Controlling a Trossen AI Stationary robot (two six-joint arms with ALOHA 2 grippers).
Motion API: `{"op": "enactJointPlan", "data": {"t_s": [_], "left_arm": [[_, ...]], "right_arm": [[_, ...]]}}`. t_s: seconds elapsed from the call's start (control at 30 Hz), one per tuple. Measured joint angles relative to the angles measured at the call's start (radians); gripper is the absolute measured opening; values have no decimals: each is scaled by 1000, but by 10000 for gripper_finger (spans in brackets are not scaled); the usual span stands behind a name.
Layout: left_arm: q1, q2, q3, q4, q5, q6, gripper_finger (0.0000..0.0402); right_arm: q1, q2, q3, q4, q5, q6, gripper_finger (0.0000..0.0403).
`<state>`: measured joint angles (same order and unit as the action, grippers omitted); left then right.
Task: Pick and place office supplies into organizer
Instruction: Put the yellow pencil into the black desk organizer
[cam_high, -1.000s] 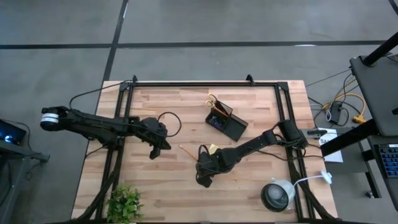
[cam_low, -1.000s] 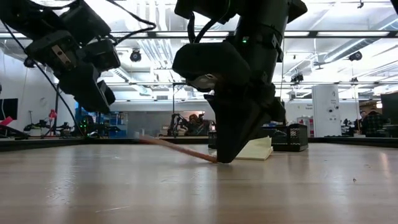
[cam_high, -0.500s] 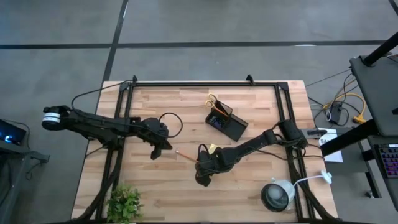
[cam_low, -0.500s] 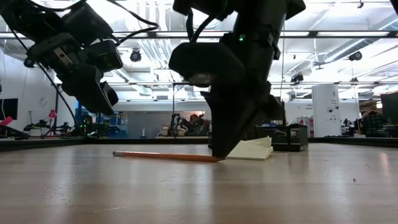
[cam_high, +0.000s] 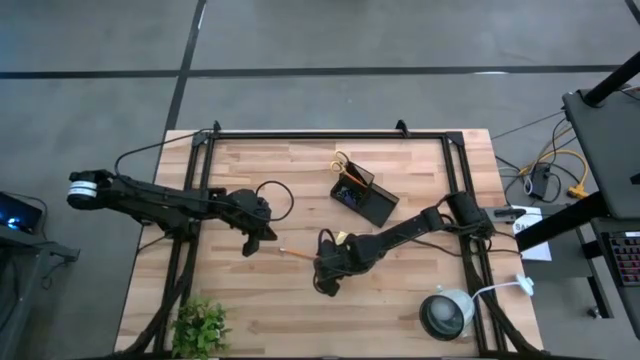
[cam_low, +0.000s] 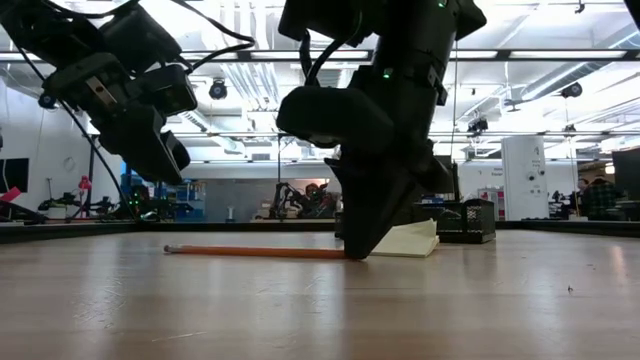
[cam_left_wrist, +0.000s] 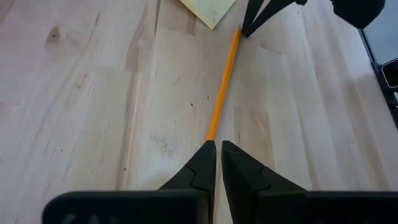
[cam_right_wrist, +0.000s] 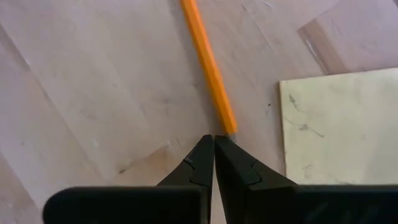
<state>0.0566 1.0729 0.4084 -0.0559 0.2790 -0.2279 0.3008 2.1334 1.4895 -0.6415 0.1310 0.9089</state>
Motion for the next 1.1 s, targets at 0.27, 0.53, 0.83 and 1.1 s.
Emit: {"op": "enactJointPlan", "data": {"t_s": [0.27,0.53,0.83,1.1], "left_arm": [[0,0,0,0,0,0,11],[-1,0,0,-1,0,0,11],[-1,0,0,-2,0,0,11],[0,0,0,-2,0,0,11]], "right_arm": [[-1,-5,-20,8,-6,15,9],[3,-34,10,2,-28,-19,9],[-20,-26,5,-12,3,-42,9],[-32,-24,-4,-15,15,-57,9]]}}
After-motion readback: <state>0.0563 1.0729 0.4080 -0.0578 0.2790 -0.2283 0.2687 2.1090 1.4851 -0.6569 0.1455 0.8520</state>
